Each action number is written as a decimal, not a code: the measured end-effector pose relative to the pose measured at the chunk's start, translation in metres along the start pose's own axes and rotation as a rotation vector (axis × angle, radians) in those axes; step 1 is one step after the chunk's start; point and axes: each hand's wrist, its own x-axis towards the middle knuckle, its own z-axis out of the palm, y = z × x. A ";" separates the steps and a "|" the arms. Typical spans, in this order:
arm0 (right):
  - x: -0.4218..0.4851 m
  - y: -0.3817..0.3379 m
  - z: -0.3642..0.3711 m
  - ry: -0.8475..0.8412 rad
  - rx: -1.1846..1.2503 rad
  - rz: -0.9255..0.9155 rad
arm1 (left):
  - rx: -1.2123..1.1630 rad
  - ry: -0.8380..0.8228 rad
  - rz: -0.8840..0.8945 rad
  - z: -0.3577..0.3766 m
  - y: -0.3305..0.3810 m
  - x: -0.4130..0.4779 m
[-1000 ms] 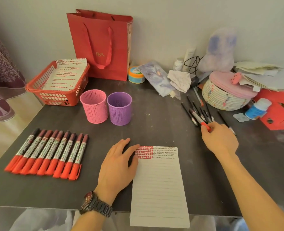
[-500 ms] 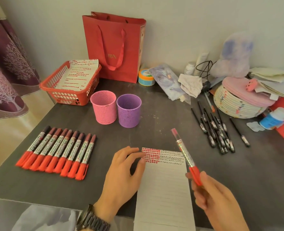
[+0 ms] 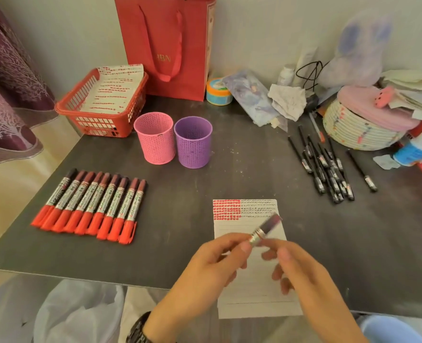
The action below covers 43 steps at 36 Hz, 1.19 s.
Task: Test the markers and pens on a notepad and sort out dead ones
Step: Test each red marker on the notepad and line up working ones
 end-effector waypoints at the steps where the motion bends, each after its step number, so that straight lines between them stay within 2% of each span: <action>1: 0.000 -0.001 0.002 -0.020 0.018 -0.021 | 0.052 -0.052 -0.005 0.000 0.000 -0.001; 3: 0.000 -0.004 0.008 -0.044 0.050 -0.059 | 0.187 -0.110 -0.004 0.001 -0.001 -0.003; 5: 0.000 -0.006 0.014 -0.003 0.128 -0.108 | 0.268 -0.087 -0.021 0.003 -0.002 -0.004; 10: 0.001 -0.013 0.027 0.164 0.450 -0.161 | 0.495 0.189 -0.025 0.006 -0.007 -0.006; 16: -0.011 -0.021 0.054 0.205 1.182 0.071 | 0.821 0.493 0.084 0.029 -0.009 -0.011; 20: -0.014 -0.023 0.061 0.300 1.428 0.238 | 0.992 0.648 0.216 0.037 -0.013 -0.012; 23: -0.013 -0.022 0.059 0.301 1.477 0.298 | 1.026 0.689 0.239 0.037 -0.017 -0.019; 27: -0.015 -0.019 0.057 0.277 1.412 0.332 | 1.014 0.716 0.212 0.034 -0.028 -0.026; 37: -0.015 -0.015 0.070 0.282 1.422 0.263 | 0.981 0.687 0.149 0.036 -0.032 -0.023; 43: -0.012 -0.009 0.062 0.270 1.336 0.302 | 1.007 0.557 0.160 0.036 -0.036 -0.030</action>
